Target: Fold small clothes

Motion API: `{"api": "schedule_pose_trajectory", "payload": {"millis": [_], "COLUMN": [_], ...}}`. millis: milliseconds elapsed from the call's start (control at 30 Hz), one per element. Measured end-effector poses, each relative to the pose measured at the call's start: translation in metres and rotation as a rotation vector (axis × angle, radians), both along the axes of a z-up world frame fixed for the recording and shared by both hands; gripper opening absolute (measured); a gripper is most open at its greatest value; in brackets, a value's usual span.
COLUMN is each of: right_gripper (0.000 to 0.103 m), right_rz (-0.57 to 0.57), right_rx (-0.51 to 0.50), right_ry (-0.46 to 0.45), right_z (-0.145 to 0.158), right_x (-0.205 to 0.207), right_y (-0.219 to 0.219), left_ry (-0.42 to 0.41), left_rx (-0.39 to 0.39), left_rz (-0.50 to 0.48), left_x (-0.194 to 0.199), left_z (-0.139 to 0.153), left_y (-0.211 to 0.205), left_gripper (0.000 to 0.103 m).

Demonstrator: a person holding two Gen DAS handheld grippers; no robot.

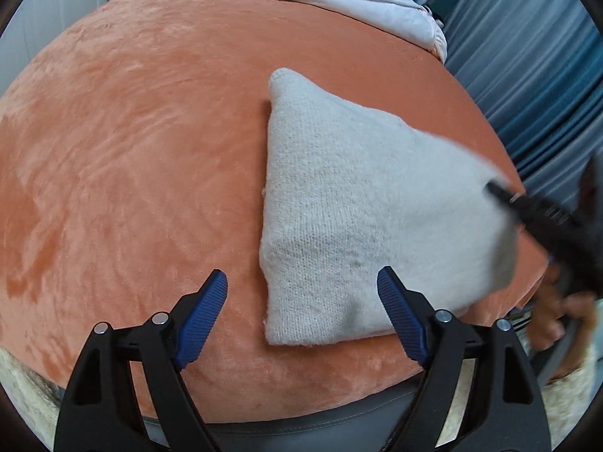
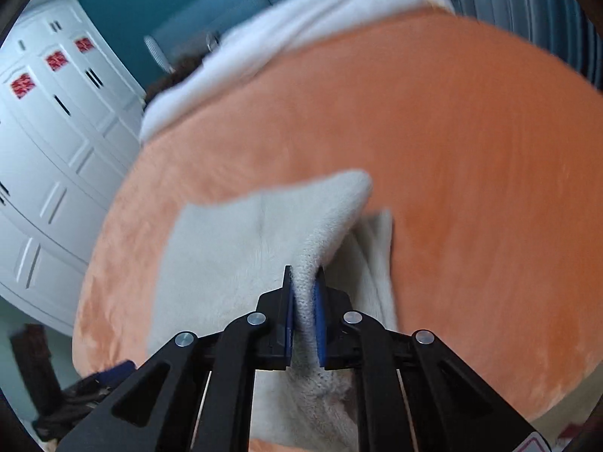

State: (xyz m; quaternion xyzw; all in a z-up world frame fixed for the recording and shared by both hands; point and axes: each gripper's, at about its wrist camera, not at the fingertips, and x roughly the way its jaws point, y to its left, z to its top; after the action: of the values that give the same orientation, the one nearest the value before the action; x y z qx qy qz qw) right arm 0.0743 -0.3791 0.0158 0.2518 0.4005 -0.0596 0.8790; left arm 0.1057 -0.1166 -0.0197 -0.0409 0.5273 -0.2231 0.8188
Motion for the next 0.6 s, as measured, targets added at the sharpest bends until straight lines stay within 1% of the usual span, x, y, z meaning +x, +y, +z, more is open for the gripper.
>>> {"api": "schedule_pose_trajectory", "payload": {"millis": [33,67,100,133,167,200,233,267,300,367,433,500,567,600], "right_gripper": [0.009,0.009,0.009,0.009,0.011,0.012,0.016,0.02,0.022,0.031,0.039,0.039,0.039,0.039], "right_rz": [-0.014,-0.022,-0.02,-0.015,-0.032,-0.044,-0.045,-0.057,-0.074,-0.082,-0.088,-0.083,-0.081,-0.083], "right_rx": [0.003,0.0,-0.011,0.002,0.052,0.093,0.118,0.121,0.118,0.131,0.19,0.24,0.215,0.199], "right_ry": [-0.024,0.002,0.096,0.188,0.223,0.191,0.155,0.133,0.117,0.11,0.126,0.156,0.169,0.169], "right_z": [0.003,-0.007,-0.032,-0.054,-0.069,-0.067,-0.059,-0.051,-0.043,-0.037,-0.043,-0.057,-0.063,-0.063], "right_x": [-0.003,-0.001,0.006,0.013,0.009,0.002,-0.007,-0.015,-0.026,-0.045,-0.066,-0.079,-0.081,-0.08], "right_y": [-0.004,-0.009,-0.015,-0.019,-0.024,-0.026,-0.025,-0.025,-0.024,-0.02,-0.017,-0.012,0.002,0.006], "left_ry": [-0.003,-0.002,0.003,0.014,0.025,0.025,0.016,0.008,0.004,0.008,0.025,0.016,-0.003,-0.006], "left_rx": [0.025,0.037,0.037,0.037,0.038,0.046,0.063,0.087,0.115,0.149,0.137,0.126,0.142,0.15], "left_rz": [-0.013,-0.024,-0.035,-0.041,-0.051,-0.064,-0.08,-0.094,-0.109,-0.119,-0.116,-0.112,-0.119,-0.131], "left_x": [-0.001,-0.002,-0.004,-0.007,-0.012,-0.016,-0.021,-0.027,-0.032,-0.037,-0.035,-0.031,-0.028,-0.026], "left_z": [-0.003,-0.005,-0.008,-0.012,-0.014,-0.015,-0.017,-0.019,-0.023,-0.031,-0.036,-0.039,-0.042,-0.043], "left_y": [-0.004,-0.006,-0.008,-0.009,-0.009,-0.009,-0.008,-0.007,-0.007,-0.006,-0.005,-0.008,-0.012,-0.014], "left_gripper": [0.079,0.079,0.079,0.079,0.079,0.079,0.08,0.081,0.081,0.081,0.081,0.08,0.072,0.06]}}
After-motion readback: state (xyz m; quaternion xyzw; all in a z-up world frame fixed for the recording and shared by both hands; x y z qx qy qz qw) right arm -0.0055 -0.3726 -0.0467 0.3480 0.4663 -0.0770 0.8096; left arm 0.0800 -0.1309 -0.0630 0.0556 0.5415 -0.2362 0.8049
